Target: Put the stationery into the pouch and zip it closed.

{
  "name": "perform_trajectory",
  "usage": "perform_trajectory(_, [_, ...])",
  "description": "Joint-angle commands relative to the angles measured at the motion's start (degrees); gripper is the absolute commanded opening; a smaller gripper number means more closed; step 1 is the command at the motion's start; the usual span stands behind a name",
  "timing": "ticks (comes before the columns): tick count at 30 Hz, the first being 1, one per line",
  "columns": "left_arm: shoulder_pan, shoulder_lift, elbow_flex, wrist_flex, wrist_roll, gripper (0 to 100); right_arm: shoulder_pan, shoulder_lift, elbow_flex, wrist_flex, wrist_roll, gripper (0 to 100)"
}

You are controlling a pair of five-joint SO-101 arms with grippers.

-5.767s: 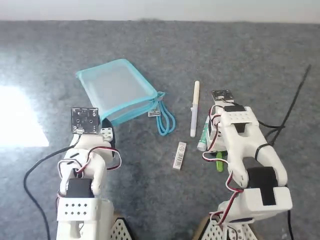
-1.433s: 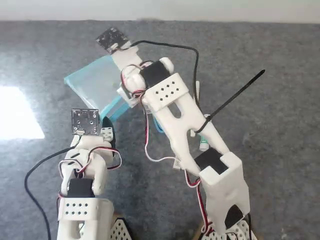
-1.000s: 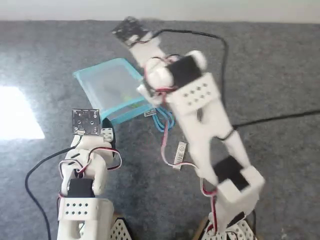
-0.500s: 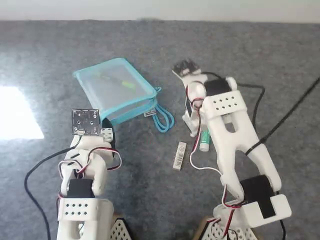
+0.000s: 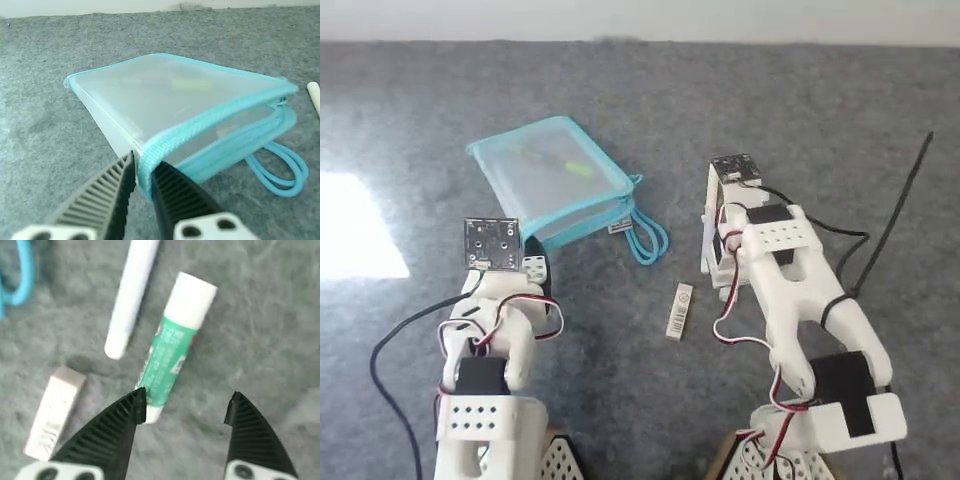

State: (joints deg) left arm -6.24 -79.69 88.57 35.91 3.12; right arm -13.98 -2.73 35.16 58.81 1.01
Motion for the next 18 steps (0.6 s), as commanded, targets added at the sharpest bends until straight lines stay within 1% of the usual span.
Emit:
perform_trajectory(1, [0.7,-0.2,-0.4,-0.6,-0.2,1,0.7,-2.1,0.5,-4.2,-1.1,25.3])
perform_trajectory(9, [0.7,-0.2,-0.4,-0.6,-0.2,1,-0.9,-1.6,0.9,-5.9,-1.1,25.3])
perform_trajectory(16, [0.4,-0.2,-0.4,-0.6,-0.1,1,-3.0,7.4,-1.1,-5.3,-1.1,25.2])
perform_trajectory(18, [0.4,-0.2,-0.4,-0.6,-0.1,1,-2.7,8.7,-2.5,-4.2,-1.1,22.7])
